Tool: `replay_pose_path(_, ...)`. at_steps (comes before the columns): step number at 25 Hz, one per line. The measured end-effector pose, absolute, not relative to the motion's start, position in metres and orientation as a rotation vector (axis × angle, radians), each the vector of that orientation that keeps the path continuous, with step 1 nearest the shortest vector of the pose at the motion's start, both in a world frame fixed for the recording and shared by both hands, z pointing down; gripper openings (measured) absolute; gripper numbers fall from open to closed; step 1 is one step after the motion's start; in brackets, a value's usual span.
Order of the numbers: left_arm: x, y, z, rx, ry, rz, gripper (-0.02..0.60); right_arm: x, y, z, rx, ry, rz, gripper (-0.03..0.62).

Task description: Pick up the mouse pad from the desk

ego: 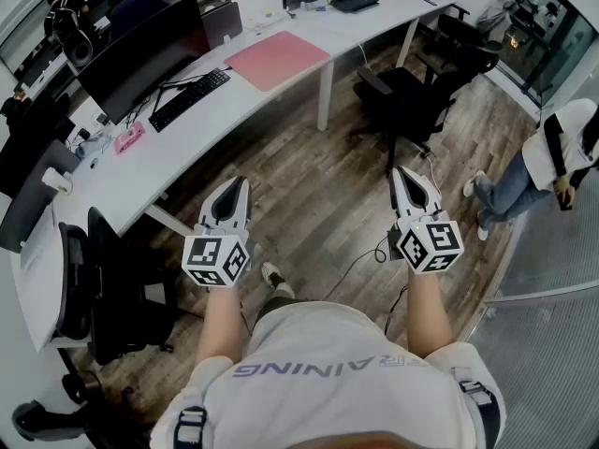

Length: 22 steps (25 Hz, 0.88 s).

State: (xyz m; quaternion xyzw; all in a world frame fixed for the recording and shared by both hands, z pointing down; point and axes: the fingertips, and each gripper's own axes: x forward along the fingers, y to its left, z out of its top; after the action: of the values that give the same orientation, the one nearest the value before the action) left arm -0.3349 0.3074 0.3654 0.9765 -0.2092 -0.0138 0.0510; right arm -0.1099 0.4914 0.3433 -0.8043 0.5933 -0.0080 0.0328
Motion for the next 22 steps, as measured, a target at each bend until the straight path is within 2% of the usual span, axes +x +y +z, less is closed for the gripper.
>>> replay_pose_path(22,-0.335,0.299,0.380,2.942,-0.639,-0.017,0.048,-0.108,0.479,0.356,-2.420,1.822,-0.107,0.021)
